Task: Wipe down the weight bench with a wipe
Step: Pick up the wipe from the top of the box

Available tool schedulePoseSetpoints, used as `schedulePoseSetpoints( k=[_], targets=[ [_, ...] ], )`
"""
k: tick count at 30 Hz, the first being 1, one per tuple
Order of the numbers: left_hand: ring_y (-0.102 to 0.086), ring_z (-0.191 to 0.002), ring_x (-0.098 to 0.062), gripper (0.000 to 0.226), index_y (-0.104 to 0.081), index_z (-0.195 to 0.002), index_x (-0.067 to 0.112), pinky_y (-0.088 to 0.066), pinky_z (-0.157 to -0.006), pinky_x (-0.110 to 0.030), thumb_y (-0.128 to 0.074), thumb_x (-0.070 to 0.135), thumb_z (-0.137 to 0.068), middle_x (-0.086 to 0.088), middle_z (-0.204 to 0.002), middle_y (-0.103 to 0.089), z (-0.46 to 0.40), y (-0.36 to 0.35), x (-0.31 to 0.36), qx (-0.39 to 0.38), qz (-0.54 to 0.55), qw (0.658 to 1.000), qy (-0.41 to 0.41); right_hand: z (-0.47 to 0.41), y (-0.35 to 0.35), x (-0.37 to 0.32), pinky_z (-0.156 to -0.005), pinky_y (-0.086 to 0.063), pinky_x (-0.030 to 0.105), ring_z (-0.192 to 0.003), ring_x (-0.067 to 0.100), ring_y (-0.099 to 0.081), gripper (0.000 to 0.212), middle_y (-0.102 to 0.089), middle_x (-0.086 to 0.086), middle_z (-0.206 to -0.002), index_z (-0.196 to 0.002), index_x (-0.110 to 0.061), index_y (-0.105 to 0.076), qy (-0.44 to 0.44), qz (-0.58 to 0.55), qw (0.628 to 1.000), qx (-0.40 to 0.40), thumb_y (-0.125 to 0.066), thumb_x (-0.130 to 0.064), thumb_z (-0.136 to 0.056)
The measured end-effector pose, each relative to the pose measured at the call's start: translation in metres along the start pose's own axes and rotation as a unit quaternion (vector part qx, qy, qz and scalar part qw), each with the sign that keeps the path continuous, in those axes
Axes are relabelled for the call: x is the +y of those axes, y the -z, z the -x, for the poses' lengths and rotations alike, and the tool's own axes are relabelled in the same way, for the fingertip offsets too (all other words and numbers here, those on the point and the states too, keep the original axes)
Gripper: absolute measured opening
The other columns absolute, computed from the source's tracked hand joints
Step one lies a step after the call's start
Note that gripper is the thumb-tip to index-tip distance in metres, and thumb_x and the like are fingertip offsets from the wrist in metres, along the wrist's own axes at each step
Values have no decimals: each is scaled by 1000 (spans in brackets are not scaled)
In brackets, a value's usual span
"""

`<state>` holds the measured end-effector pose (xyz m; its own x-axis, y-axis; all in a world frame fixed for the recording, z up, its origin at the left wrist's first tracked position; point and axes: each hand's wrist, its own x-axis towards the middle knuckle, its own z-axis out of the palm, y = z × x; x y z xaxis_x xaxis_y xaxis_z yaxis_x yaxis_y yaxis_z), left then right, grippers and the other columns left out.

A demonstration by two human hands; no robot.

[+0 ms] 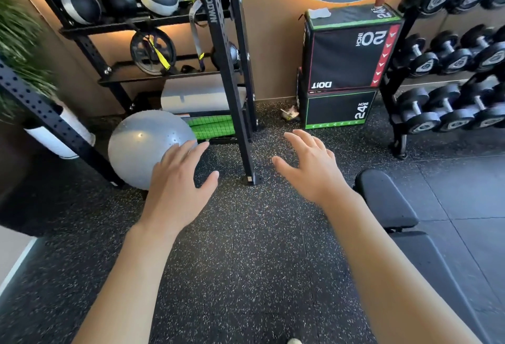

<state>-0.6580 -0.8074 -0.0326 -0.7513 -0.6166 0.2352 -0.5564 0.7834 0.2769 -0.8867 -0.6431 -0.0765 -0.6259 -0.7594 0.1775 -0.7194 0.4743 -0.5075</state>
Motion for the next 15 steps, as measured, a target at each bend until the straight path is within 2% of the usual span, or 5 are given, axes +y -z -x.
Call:
schedulePoseSetpoints(
  k=[9,15],
  targets=[
    [-29,-154,-24,62,-39,-157,31,-29,-125,-53,-56,51,-101,4,-165,-37,-97,-39,-11,-19,22,999,-40,-69,-2,25,-118,-26,55,-150,19,-25,73,-31,-8,-163,-156,-30,-33,-42,20,999,26,-43,-68,-96],
    [-29,-154,-24,63,-41,-158,28,-27,-126,-51,-56,48,-100,3,-165,-38,-178,-41,-31,-10,58,994,-90,-129,4,14,-116,-28,55,-149,21,-28,71,-33,-8,-161,-155,-30,-36,-76,44,994,65,-47,-66,-94]
  ],
)
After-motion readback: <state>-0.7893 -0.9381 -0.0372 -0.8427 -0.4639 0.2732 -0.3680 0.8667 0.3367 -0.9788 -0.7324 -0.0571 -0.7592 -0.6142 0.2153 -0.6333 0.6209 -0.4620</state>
